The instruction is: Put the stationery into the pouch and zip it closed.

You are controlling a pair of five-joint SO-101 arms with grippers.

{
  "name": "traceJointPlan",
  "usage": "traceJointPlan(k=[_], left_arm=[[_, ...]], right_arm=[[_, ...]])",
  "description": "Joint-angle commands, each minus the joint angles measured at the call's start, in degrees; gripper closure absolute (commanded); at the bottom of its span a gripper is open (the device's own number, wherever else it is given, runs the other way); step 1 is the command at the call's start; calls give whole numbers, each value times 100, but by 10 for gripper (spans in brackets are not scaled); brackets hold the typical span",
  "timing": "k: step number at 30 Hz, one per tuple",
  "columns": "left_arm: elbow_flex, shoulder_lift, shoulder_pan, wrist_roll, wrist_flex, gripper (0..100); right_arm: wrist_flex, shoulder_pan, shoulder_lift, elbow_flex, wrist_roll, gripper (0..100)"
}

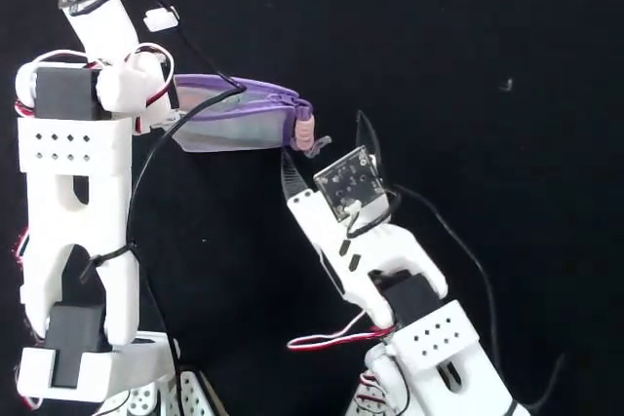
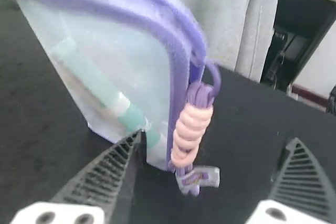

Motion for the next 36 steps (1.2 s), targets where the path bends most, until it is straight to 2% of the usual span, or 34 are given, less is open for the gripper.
traceJointPlan(k=[1, 6, 13, 19, 36], left_arm=[[-40, -105, -57, 26, -114, 971], [-40, -105, -57, 26, -114, 971], [-40, -105, -48, 26, -114, 971], [-40, -105, -57, 26, -114, 971], [-31, -105, -48, 26, -114, 971]], right_arm=[[-404, -70, 57, -22, 18, 614], [-659, -70, 75, -22, 35, 632], [-870, -70, 954, -356, 44, 778], [-879, -35, 2000, -892, 44, 778], [-1547, 246, 2044, -585, 44, 780]])
